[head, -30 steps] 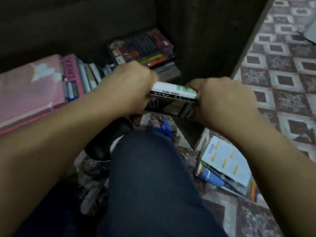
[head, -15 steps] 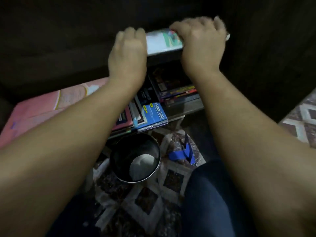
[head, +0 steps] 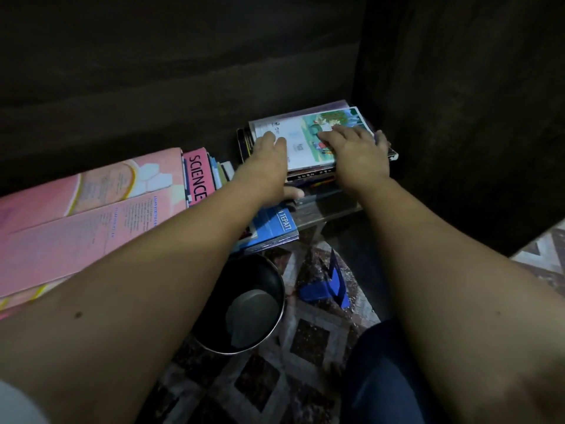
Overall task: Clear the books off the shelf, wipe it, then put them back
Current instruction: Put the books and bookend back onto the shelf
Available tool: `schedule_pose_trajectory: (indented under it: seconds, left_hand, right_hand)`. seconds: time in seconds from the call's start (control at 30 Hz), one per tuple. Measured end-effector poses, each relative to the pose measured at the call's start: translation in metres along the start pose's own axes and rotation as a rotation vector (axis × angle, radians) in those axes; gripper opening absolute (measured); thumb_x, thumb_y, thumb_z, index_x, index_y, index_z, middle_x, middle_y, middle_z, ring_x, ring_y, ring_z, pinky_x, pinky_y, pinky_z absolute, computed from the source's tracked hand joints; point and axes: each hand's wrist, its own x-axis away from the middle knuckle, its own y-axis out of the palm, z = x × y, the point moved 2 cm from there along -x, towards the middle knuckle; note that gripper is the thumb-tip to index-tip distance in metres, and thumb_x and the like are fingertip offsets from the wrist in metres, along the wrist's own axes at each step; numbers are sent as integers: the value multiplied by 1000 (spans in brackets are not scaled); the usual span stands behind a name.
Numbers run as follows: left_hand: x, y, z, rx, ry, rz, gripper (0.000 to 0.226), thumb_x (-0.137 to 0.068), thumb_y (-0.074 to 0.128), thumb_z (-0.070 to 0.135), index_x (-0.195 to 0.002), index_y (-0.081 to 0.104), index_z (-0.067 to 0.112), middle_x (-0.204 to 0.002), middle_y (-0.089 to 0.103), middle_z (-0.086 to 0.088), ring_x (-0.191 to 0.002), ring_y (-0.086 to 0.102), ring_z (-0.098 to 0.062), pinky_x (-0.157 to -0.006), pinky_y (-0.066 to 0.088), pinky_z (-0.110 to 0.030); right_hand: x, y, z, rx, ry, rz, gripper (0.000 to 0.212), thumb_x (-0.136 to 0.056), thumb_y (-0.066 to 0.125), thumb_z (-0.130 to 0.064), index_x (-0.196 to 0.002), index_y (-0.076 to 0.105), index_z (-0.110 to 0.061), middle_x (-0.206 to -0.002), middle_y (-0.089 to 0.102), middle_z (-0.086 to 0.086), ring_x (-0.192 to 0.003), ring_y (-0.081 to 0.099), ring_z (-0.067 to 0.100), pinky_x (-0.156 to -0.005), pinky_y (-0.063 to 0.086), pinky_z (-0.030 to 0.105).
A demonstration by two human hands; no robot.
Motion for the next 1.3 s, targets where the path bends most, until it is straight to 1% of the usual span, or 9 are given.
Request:
schedule_pose_trajectory:
  seconds: [0.2,0.47,0.6,0.67,0.77,0.9,1.07,1.17,1.3]
  left_hand:
    - [21,-11,-3,-152,-43,-5,105,-75,73,55,-150,16,8,-155,22,-15,-145,13,-32,-118,13,-49]
    - [130,-47,-56,121,-115,78,73,-82,70,43,-142,40,14,-139,46,-11,-129,43,-27,-108,34,-33]
    - [173,-51,-88,128,-189,106,68,-80,69,49,-135,49,15,-137,49,-8,-127,44,-23,-107,34,-32]
    - [188,-49,-99,141,-223,111,75,-75,72,54,-136,48,16,-138,47,-6,-127,43,-22,-107,34,-32]
    - [209,-36,-109,104,-257,88,95,-66,77,59,-144,36,23,-147,36,-4,-134,33,-23,-112,30,-35]
    - [218,-17,-122,-28,-243,112,105,-68,76,58,-151,18,29,-158,15,-9,-144,14,-29,-118,15,-42]
    - [212,-11,-132,-99,-207,194,106,-66,72,66,-151,23,26,-157,21,-12,-143,20,-32,-117,17,-48]
    - [211,-6,-129,-192,-262,182,112,-64,72,69,-152,17,27,-159,17,-8,-145,16,-31,-117,15,-49]
    - [210,3,-121,-263,-130,348,106,-48,88,35,-142,41,17,-143,48,-13,-128,47,-37,-104,37,-54]
  right_hand:
    - [2,-6,-32,184,37,-125,87,-83,67,-28,-152,14,-26,-159,15,12,-146,7,34,-113,-2,61]
    - [36,-19,-90,190,-39,-241,79,-86,61,-17,-150,16,-25,-156,16,15,-144,6,42,-115,8,59]
    - [57,-41,-137,-8,-267,-191,55,-90,52,-17,-144,37,-21,-144,38,14,-135,31,37,-110,28,48]
    - [72,-48,-160,-198,-342,-183,43,-92,50,-18,-135,50,-19,-130,52,13,-120,49,34,-98,43,42]
    - [93,-37,-178,-392,-361,-221,37,-95,44,-20,-132,54,-19,-128,54,14,-113,54,34,-95,46,41]
    - [96,-26,-181,-519,-189,-313,50,-100,42,-34,-147,31,-22,-138,40,19,-123,46,36,-102,38,38]
    - [94,-8,-189,-591,-2,-452,63,-101,35,-42,-154,8,-23,-145,39,20,-129,42,36,-103,34,36]
    - [93,-1,-198,-643,57,-382,59,-102,33,-39,-154,9,-23,-140,44,22,-124,45,37,-99,36,36]
    - [95,-8,-207,-639,104,-236,54,-102,35,-34,-153,21,-22,-130,45,25,-116,47,39,-96,38,36]
